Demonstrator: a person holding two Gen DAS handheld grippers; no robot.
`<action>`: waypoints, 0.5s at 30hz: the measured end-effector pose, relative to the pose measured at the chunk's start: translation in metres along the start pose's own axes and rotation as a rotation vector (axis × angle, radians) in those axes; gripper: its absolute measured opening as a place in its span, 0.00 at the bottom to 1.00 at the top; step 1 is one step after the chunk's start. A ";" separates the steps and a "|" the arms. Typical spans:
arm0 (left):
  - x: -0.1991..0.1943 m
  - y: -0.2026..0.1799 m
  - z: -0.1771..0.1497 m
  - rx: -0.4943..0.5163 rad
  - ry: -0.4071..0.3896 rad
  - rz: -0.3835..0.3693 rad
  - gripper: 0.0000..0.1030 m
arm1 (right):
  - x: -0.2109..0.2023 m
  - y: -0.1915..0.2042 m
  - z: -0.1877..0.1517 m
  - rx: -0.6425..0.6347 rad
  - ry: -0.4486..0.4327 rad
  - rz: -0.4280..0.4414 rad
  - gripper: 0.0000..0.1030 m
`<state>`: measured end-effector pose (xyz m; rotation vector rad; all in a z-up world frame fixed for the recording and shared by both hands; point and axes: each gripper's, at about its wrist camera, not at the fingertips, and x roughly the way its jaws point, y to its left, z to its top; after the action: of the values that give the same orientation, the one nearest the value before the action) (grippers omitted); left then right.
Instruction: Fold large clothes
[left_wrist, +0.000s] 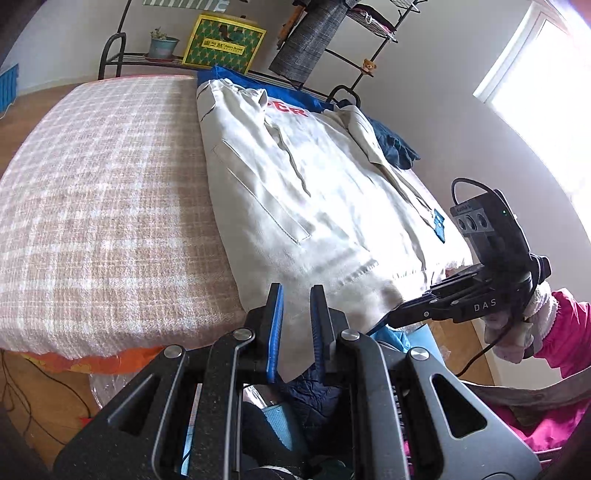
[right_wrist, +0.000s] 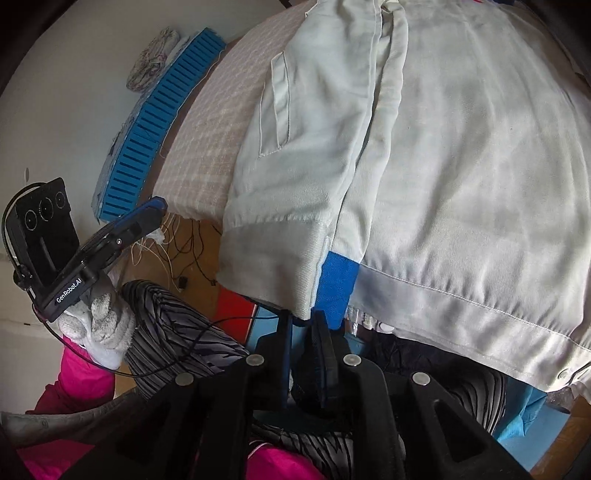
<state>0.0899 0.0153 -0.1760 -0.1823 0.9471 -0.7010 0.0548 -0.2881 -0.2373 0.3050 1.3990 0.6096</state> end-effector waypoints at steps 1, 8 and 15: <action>0.004 -0.002 0.000 0.000 -0.001 0.005 0.11 | -0.011 -0.002 0.005 -0.001 -0.049 0.007 0.36; 0.057 -0.030 0.025 0.032 0.036 0.001 0.30 | -0.077 -0.008 0.074 -0.065 -0.281 -0.002 0.39; 0.084 -0.043 0.026 0.092 0.124 -0.036 0.41 | -0.111 -0.017 0.137 -0.091 -0.338 -0.038 0.49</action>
<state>0.1224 -0.0734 -0.1994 -0.0757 1.0293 -0.7939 0.1859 -0.3434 -0.1324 0.2926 1.0479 0.5595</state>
